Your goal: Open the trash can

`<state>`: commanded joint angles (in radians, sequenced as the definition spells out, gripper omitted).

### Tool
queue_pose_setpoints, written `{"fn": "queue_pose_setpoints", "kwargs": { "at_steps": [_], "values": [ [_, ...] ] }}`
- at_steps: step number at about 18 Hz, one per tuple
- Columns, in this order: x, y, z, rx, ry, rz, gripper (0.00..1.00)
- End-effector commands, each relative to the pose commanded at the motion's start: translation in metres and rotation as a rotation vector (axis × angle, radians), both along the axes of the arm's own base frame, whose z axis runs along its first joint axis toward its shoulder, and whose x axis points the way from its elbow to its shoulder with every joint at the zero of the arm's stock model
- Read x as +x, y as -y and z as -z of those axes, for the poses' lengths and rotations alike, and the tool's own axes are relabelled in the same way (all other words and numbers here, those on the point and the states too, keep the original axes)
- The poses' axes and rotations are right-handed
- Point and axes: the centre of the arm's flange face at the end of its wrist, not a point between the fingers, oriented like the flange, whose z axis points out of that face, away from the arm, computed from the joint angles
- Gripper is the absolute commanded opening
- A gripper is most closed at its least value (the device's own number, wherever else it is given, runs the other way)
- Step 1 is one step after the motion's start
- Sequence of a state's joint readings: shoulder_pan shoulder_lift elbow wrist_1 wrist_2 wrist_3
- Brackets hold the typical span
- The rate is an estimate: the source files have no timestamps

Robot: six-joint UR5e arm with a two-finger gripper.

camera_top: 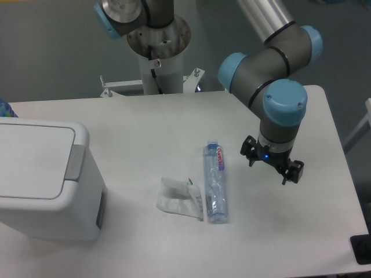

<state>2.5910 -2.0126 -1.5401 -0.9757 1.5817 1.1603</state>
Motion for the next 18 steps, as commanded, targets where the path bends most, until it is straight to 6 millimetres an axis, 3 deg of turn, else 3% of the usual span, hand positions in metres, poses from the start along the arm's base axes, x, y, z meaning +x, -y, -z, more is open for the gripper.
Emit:
{"fn": "queue_pose_setpoints", "kwargs": {
  "at_steps": [6, 8, 18],
  "values": [
    [0.035, -0.033, -0.026, 0.118, 0.035, -0.185, 1.00],
    [0.047, -0.039, -0.042, 0.196, 0.076, -0.244, 1.00],
    [0.132, -0.086, -0.105, 0.402, 0.233, -0.383, 1.00]
  ]
}}
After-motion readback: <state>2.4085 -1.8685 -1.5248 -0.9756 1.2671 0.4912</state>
